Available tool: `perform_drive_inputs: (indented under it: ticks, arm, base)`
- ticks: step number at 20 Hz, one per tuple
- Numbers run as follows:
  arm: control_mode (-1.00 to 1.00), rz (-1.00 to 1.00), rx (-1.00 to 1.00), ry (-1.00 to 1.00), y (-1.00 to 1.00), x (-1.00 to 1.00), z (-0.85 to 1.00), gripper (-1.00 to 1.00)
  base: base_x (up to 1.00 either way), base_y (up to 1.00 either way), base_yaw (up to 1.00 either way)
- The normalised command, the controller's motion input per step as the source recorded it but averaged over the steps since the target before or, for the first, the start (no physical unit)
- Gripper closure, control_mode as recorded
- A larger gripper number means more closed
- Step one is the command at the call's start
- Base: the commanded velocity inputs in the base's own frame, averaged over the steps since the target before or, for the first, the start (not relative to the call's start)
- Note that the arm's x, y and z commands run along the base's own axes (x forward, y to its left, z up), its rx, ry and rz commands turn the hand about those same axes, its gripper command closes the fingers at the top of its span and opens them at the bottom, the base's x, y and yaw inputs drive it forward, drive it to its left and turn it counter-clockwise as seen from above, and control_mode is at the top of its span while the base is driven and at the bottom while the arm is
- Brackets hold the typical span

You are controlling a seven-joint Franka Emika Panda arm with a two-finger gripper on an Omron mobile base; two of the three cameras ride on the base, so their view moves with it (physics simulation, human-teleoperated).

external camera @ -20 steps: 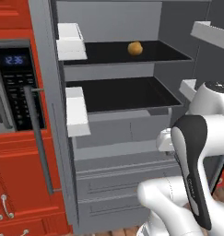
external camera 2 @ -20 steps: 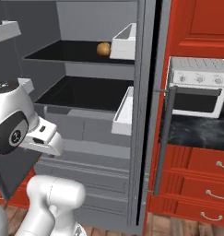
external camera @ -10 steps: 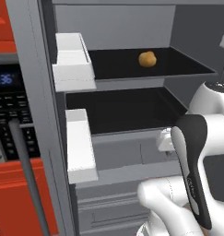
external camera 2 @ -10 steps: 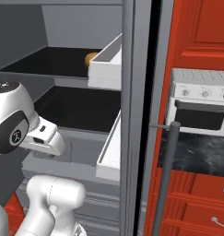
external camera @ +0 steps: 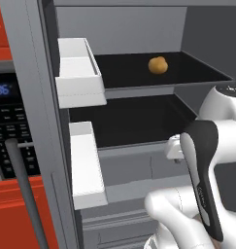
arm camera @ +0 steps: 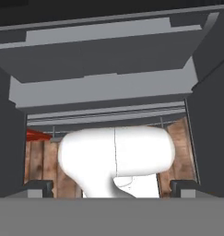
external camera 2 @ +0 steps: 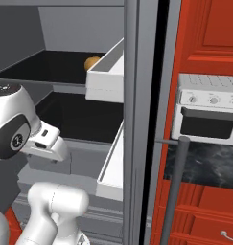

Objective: Place the cold items (potato and mushroom) from the fridge in one tupperware on the dining counter. Place the warm items (hot dog and kebab skewer) in the stove area in another tupperware.

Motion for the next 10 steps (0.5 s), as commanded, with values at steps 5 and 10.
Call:
perform_drive_inputs:
  ticks: [5,10]
  arm:
    - [-1.0,0.05,0.0,-0.24,0.0,0.22,0.63,-1.0]
    - [-1.0,0.03,0.0,-0.28,0.0,0.28,0.88,-1.0]
  base:
    - [0.0,0.0,0.0]
    - [0.0,0.0,0.0]
